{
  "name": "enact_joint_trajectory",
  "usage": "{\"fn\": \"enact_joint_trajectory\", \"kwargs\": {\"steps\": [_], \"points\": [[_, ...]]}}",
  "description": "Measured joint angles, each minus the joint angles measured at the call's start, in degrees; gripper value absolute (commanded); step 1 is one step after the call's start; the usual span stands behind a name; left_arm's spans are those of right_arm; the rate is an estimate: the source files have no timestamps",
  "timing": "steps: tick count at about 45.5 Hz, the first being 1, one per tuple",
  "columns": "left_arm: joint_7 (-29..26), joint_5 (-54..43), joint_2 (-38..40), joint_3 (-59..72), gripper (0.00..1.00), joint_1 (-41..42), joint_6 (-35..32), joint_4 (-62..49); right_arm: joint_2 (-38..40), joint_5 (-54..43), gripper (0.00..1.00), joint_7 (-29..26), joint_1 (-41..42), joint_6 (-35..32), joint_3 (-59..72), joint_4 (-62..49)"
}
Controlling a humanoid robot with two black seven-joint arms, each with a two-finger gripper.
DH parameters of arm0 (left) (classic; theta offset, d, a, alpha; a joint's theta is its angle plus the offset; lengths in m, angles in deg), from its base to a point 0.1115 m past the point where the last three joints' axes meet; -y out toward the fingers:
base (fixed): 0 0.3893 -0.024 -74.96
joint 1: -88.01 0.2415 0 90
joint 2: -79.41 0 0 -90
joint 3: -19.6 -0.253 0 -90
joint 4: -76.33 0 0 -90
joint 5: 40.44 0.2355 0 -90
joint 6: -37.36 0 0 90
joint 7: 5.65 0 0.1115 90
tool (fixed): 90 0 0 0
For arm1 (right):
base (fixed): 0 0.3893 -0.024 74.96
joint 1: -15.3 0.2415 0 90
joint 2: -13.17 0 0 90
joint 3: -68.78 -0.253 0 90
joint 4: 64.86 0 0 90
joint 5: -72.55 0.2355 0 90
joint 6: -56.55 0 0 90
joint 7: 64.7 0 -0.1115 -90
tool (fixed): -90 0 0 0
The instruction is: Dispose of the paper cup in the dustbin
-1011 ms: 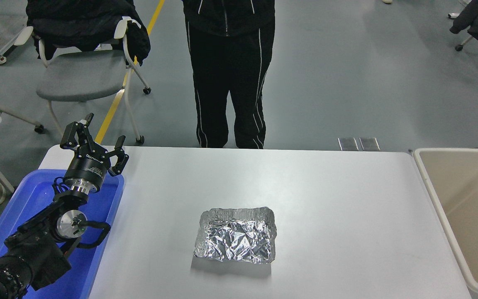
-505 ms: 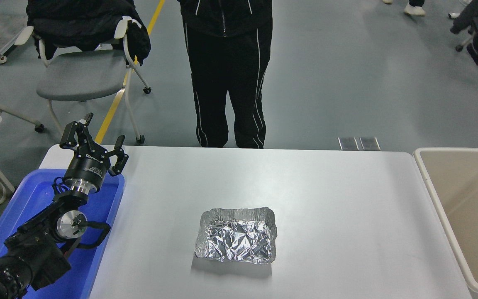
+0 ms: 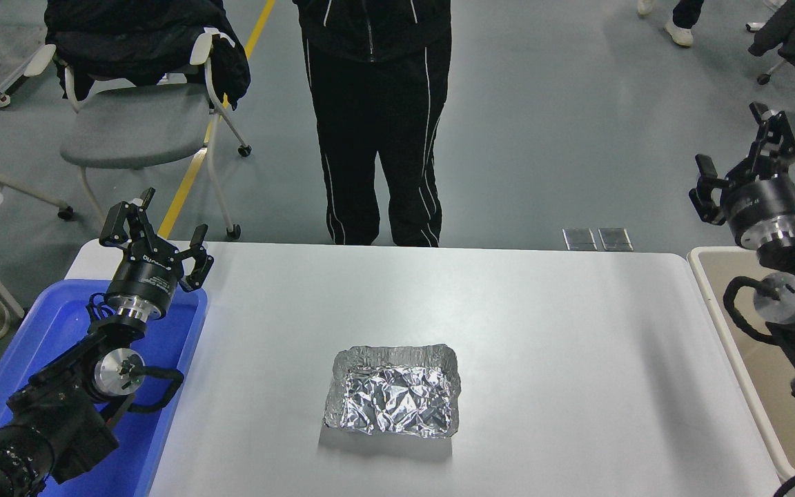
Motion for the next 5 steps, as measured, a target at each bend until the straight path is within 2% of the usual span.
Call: {"fn": "enact_joint_trajectory", "kwargs": {"steps": [5], "points": [[0.0, 0.02, 0.0, 0.0, 1.0, 0.0, 0.0, 0.0, -1.13, -0.01, 0.99, 0.32, -1.28, -0.03, -0.5, 0.01]]}}
